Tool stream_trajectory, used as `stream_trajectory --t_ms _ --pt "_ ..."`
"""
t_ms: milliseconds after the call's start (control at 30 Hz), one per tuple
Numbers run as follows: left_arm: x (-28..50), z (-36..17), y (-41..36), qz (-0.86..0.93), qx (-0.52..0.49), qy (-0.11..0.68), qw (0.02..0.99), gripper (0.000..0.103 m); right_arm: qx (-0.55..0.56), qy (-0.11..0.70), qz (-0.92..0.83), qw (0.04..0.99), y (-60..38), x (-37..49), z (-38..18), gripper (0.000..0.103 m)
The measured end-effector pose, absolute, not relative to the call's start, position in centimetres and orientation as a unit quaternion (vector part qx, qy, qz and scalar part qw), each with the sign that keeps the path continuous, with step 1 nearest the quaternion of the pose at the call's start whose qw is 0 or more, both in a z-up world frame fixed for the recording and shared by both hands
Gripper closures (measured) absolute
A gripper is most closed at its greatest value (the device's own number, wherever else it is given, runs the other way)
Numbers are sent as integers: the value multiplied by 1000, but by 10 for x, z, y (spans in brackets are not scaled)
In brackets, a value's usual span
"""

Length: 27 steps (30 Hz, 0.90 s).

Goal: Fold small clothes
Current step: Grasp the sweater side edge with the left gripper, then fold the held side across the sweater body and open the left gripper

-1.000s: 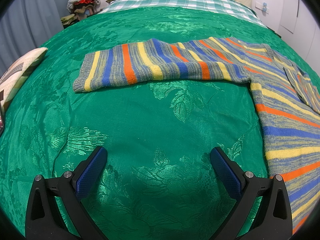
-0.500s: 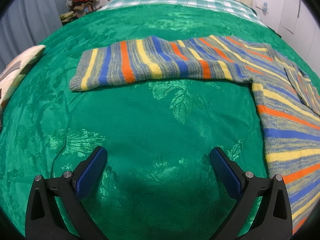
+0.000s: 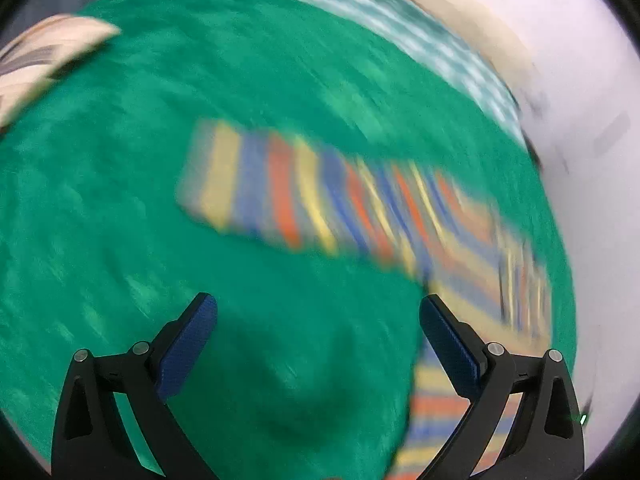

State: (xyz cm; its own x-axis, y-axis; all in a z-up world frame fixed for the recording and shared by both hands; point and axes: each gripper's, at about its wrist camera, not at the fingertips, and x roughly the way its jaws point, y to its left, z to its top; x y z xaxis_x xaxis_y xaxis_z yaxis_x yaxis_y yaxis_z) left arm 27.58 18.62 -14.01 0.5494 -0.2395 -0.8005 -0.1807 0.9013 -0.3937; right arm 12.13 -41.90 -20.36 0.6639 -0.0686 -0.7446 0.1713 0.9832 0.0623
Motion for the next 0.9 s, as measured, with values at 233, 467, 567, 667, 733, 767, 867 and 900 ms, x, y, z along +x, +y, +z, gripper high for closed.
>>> stream_trajectory --t_ms 233,467,567,667,733,767,867,900 --pt "359 -192 265 17 -327 543 773 32 63 405 -66 910 -419 121 -204 0" --pt "368 -156 239 11 -279 518 808 100 63 405 -65 910 -419 121 -203 0" --pt "368 -103 191 -32 -197 489 849 100 62 404 -66 910 -418 121 -204 0" --pt "362 -54 124 -106 -137 469 866 100 64 404 -65 910 -419 121 -204 0" --pt "356 -32 74 -155 -101 459 869 100 64 404 -65 910 -419 121 -204 0" --pt "353 -25 44 -181 -83 458 867 100 63 404 -66 910 -419 121 -204 0" --pt "345 -24 -37 -240 -42 464 852 100 64 404 -65 910 -419 121 -204 0" --pt "341 -30 -64 -253 -24 467 847 100 64 404 -65 910 -419 121 -204 0"
